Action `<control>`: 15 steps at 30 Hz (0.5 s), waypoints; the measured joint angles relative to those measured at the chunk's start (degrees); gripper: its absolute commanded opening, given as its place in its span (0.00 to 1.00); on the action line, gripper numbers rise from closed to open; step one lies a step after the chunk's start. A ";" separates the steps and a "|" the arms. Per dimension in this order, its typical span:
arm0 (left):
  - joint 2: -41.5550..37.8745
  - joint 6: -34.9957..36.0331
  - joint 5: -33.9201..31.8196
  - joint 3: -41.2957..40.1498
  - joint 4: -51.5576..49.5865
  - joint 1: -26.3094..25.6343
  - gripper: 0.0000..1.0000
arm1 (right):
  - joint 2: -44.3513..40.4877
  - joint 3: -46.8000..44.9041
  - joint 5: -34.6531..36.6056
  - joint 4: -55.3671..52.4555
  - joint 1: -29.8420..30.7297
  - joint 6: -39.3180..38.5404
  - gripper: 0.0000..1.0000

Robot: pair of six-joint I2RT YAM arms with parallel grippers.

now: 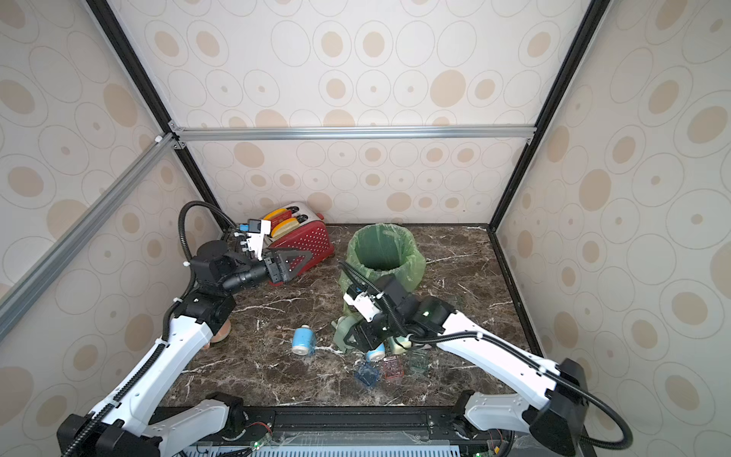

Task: Take out the pencil sharpener tray and clean the shavings
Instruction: Pick up the pencil sharpener from the center of the board.

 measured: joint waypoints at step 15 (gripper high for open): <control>7.21 9.22 12.96 6.25 -5.79 -20.92 0.92 | -7.58 8.15 -27.04 -9.97 -11.72 -9.77 0.00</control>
